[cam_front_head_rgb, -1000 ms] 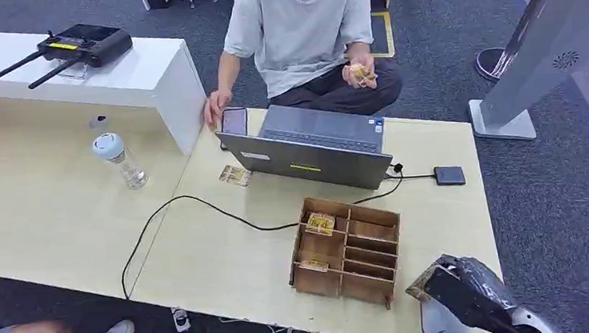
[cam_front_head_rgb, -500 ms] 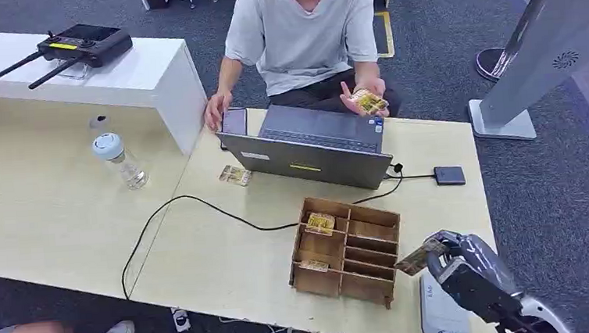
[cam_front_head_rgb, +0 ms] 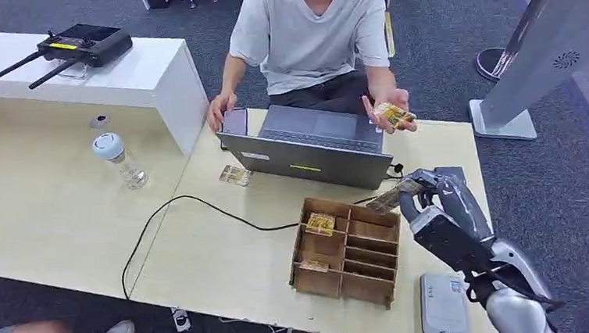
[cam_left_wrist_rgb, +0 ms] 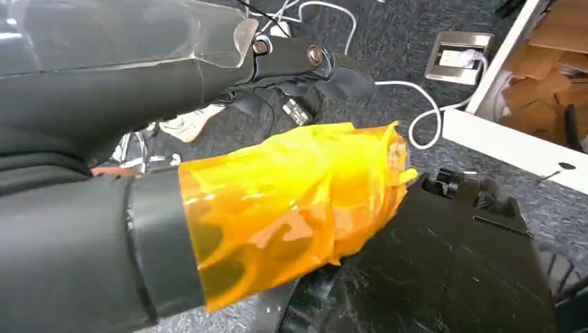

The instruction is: Pass the card to the sensor for recognition and then transmit it.

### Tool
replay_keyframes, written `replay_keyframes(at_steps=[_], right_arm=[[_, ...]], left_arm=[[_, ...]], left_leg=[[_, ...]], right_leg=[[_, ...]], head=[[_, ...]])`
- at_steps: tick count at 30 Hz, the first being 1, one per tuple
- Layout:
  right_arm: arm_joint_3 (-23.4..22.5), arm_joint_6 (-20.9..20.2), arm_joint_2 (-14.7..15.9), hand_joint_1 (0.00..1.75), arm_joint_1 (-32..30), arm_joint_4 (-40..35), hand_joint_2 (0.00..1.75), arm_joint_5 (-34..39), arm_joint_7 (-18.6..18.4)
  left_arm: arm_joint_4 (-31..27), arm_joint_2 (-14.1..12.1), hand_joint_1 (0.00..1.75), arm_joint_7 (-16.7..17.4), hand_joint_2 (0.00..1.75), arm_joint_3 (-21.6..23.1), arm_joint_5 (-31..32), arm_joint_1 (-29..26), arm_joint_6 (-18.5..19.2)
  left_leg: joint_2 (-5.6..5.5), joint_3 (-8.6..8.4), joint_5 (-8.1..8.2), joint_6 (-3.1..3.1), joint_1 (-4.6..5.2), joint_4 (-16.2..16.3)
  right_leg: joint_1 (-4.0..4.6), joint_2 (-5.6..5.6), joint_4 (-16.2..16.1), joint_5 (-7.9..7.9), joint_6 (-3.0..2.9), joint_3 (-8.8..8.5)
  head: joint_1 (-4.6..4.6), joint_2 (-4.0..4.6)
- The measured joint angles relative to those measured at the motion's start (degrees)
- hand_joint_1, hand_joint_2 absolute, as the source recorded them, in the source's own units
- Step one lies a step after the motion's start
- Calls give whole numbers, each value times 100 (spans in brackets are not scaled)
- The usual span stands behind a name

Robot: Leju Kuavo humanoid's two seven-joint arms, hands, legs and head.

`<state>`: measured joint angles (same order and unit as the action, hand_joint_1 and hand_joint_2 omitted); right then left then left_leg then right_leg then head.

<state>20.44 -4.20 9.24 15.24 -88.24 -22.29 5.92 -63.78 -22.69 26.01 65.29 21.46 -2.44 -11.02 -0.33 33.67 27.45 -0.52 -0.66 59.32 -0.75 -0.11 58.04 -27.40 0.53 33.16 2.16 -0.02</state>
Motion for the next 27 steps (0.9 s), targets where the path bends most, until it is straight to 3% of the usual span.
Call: replay_keyframes(at_steps=[18,24,27], right_arm=[[271,651,-839,175,744,573,175,-525,-278],[271,1458,-1165,175,950,868,175,-1181,-619],[258,1666,-1307,175,1033,1032,175,-1342,-763]], left_arm=[[192,254,0,-112,0,-125,343,134,324],[295,361,0,-254,0,-308,621,167,560],[343,422,0,-313,0,-424,747,168,645]], left_leg=[[-1,0,-1,-1,-1,0],[0,-1,-1,-1,-1,0],[0,-1,-1,-1,-1,0]], right_leg=[[1,0,1,0,0,0],[1,1,1,0,0,1],[1,0,1,1,0,1]], head=[[0,0],[0,0],[0,0]])
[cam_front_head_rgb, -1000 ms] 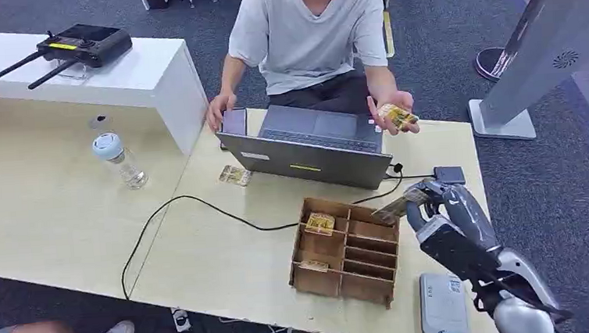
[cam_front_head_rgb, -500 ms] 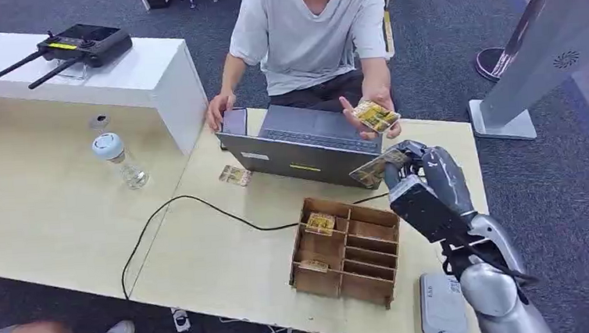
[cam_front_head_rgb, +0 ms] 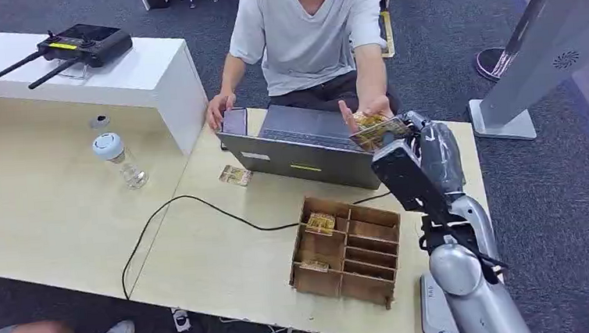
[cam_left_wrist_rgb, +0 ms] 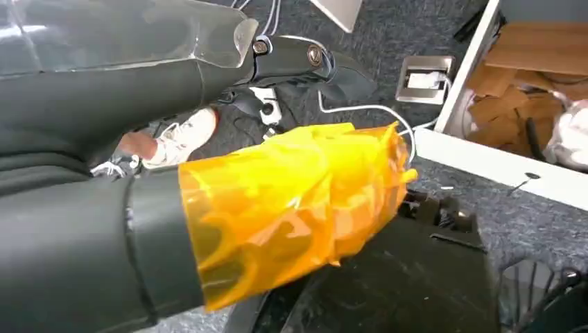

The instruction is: Pass the card to the sensor for recognition and then transmit it.

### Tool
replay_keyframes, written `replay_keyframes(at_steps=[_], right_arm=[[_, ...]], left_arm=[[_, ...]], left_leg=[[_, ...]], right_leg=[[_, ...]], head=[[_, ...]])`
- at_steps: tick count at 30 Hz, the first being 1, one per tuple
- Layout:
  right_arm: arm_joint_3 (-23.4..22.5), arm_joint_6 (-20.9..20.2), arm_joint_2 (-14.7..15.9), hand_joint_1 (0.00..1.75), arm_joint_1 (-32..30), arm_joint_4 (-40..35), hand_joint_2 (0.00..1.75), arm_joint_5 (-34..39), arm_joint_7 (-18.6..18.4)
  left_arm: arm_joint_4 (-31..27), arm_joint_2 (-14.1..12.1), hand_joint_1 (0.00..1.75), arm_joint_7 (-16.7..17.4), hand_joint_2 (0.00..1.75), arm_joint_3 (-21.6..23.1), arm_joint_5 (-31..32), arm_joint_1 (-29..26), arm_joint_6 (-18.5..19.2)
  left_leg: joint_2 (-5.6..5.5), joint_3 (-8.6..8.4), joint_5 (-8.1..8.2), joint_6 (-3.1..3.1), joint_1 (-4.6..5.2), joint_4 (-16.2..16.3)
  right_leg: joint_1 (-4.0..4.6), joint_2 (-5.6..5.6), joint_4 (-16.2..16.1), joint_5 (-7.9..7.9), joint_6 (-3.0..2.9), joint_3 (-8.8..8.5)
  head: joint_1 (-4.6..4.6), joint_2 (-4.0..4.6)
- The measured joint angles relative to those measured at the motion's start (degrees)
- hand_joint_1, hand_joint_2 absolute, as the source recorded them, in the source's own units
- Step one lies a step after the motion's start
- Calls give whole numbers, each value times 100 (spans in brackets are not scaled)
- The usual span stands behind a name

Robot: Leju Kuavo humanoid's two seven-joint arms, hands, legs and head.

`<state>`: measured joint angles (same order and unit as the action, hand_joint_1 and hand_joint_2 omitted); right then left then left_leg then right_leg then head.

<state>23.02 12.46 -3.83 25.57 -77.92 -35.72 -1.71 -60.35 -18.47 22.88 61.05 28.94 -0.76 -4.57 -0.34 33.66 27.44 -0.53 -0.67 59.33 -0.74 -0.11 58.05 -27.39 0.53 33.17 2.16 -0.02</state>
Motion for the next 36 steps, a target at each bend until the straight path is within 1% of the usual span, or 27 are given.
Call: replay_keyframes(at_steps=[4,8,9,10,11,12,15,24,28,32,36], right_arm=[[-61,122,-135,175,79,184,175,-109,-98],[-122,135,-212,175,195,378,175,-246,-150],[-138,135,-216,171,219,413,175,-286,-175],[-140,131,-218,84,237,445,175,-341,-201],[-140,129,-221,84,245,470,175,-367,-214],[-140,120,-227,0,247,498,0,-411,-238],[-138,78,-229,0,247,568,0,-498,-293],[-135,24,-249,0,240,638,0,-522,-284],[-135,9,-249,0,185,597,0,-485,-88],[-122,-62,-249,0,24,426,0,-376,37],[-114,-105,-249,0,-143,168,0,-199,223]], left_arm=[[42,63,0,-63,0,-132,147,1,107],[109,138,0,-153,0,-271,291,5,221],[131,160,0,-175,0,-304,326,8,236],[149,186,0,-203,0,-334,352,13,271],[171,195,0,-216,0,-359,370,14,278],[190,225,0,-225,0,-387,381,14,287],[227,262,0,-234,0,-455,411,14,302],[241,280,0,-229,0,-553,429,-16,302],[241,280,0,-203,0,-590,437,-46,302],[241,271,0,-177,0,-599,442,-120,295],[232,264,0,-74,0,-610,426,-186,269]], left_leg=[[0,0,0,0,0,0],[0,0,0,0,0,0],[-1,0,0,0,0,0],[-1,0,0,0,0,0],[-1,0,0,0,0,0],[-1,0,0,0,0,0],[-1,1,0,0,0,1],[-1,1,0,0,0,1],[-1,1,0,0,0,1],[-1,1,0,0,0,1],[0,1,1,0,0,1]], right_leg=[[0,1,0,0,0,0],[0,0,0,0,0,1],[0,0,0,0,0,1],[0,-1,0,0,0,1],[0,0,0,0,0,1],[0,1,0,0,0,1],[0,0,0,1,1,0],[0,0,0,1,1,1],[0,0,0,1,1,1],[0,0,0,1,1,1],[0,1,-1,0,1,2]], head=[[0,0],[2,0],[2,0],[0,0],[2,0],[0,0],[2,0],[2,0],[0,0],[2,0],[2,0]])
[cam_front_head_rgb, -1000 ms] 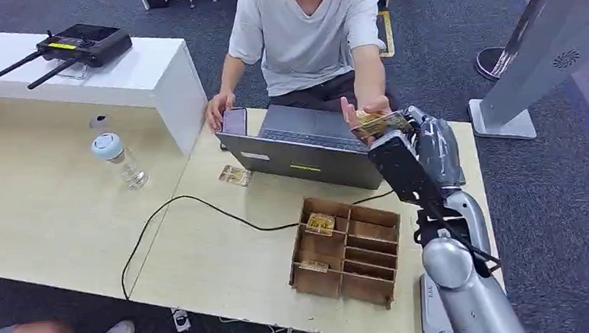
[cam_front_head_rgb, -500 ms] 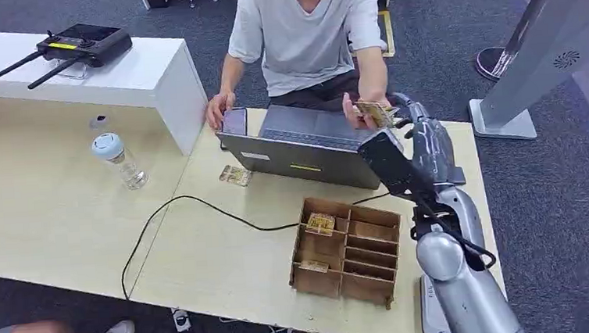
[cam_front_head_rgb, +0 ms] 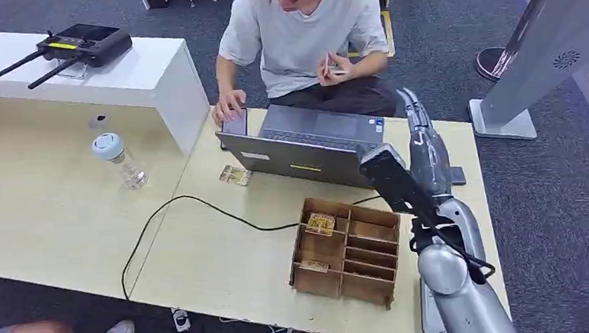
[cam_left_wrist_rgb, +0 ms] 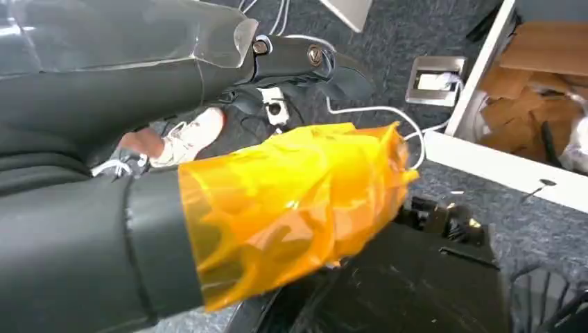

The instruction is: Pass the card to the sensor for recognition and then transmit it.

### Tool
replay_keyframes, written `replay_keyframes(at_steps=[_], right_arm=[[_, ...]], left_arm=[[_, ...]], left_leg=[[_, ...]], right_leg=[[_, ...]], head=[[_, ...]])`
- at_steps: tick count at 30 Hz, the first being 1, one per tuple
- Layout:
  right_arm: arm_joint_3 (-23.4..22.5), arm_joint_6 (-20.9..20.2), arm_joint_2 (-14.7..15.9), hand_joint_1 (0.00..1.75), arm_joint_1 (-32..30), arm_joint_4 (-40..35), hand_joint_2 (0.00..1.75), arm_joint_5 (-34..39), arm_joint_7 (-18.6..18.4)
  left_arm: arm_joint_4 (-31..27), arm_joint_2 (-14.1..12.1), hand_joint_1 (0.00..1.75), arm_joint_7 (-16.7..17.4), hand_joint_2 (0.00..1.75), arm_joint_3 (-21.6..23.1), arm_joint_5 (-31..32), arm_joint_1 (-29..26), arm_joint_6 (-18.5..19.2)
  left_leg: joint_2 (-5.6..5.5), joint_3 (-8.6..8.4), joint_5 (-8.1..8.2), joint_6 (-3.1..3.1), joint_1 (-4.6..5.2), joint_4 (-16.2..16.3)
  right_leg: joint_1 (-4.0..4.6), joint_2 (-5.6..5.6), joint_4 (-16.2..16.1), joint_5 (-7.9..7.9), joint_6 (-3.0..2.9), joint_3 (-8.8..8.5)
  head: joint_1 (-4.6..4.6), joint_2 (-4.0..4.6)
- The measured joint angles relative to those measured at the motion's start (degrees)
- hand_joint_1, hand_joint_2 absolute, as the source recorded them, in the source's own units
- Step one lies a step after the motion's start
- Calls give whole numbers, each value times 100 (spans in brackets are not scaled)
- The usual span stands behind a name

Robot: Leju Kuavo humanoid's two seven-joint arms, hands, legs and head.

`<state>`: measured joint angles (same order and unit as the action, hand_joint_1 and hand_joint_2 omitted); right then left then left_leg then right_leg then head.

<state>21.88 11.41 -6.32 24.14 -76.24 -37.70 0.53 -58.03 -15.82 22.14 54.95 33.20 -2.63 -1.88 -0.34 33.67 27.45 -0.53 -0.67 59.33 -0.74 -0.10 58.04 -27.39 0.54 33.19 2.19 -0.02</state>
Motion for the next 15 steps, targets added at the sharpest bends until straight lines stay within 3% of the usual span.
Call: replay_keyframes(at_steps=[14,15], right_arm=[[90,-46,125,0,-879,-1154,0,352,489],[90,-46,131,0,-901,-1180,175,354,494]], left_arm=[[-306,-190,0,297,0,-22,-208,-319,-194],[-308,-195,0,299,0,-22,-210,-321,-197]], left_leg=[[2,0,0,0,0,0],[1,0,0,0,0,0]], right_leg=[[0,1,0,0,0,3],[0,1,0,0,0,2]], head=[[0,0],[0,0]])
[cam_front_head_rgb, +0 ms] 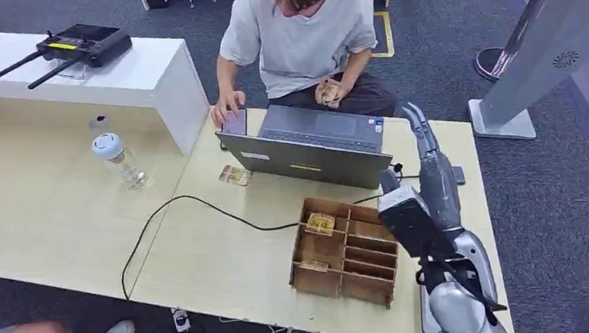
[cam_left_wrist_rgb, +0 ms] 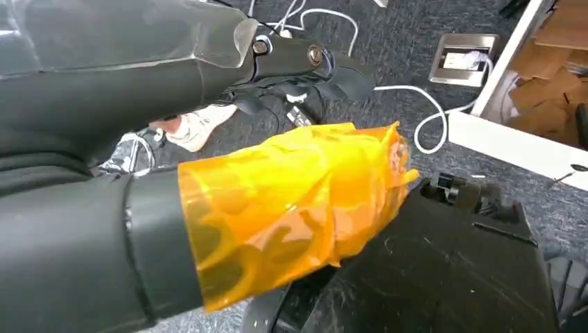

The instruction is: Pass the card to the sensor for recognition and then transmit it.

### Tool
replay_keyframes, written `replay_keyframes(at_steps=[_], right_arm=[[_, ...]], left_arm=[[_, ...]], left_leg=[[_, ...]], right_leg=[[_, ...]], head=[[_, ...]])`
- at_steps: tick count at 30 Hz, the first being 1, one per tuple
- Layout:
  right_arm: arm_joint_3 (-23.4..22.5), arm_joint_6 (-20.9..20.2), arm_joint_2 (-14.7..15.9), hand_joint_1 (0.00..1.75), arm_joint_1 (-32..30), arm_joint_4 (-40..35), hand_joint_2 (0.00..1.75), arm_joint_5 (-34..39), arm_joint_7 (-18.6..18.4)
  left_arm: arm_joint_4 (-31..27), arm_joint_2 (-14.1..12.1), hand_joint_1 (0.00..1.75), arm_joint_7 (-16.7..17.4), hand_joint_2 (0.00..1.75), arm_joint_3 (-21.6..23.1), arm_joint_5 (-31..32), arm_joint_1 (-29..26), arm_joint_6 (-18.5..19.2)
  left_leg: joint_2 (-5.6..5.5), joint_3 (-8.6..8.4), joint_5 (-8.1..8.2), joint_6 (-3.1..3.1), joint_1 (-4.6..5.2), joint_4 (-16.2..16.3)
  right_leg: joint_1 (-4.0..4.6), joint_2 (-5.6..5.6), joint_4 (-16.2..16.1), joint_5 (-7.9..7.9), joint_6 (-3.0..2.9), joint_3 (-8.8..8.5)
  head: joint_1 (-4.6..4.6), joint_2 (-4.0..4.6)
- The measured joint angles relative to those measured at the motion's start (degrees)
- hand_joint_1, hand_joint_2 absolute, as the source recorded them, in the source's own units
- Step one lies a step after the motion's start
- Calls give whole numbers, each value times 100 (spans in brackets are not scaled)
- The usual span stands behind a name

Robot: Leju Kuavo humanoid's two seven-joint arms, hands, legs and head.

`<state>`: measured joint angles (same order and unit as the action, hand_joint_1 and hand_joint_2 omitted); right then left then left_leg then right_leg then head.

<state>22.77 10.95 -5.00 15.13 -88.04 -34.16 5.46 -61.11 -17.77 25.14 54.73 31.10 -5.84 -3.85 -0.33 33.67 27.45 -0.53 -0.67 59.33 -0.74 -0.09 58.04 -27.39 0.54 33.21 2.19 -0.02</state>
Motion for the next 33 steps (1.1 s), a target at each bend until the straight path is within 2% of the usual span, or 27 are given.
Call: replay_keyframes(at_steps=[5,9,20,33], right_arm=[[15,-9,68,0,-208,-166,175,16,244],[72,39,177,0,-473,-245,175,-313,417],[146,160,393,0,-1100,-420,175,-667,422],[201,219,601,0,-1283,-420,175,-1353,330]], left_arm=[[-109,-54,0,114,0,0,-120,-49,-101],[-238,-136,0,269,0,44,-280,-108,-238],[-651,-391,0,717,0,398,-697,-226,-680],[-828,-575,0,903,0,848,-986,-180,-1010]], left_leg=[[-1,0,0,0,0,0],[-1,1,2,0,0,0],[-1,2,3,-1,0,-1],[0,1,3,-1,0,-1]], right_leg=[[0,-1,0,0,0,-1],[0,-1,-1,-1,0,0],[0,-1,-2,-2,1,0],[0,0,-2,-2,1,0]], head=[[-2,0],[0,0],[-2,0],[-2,0]])
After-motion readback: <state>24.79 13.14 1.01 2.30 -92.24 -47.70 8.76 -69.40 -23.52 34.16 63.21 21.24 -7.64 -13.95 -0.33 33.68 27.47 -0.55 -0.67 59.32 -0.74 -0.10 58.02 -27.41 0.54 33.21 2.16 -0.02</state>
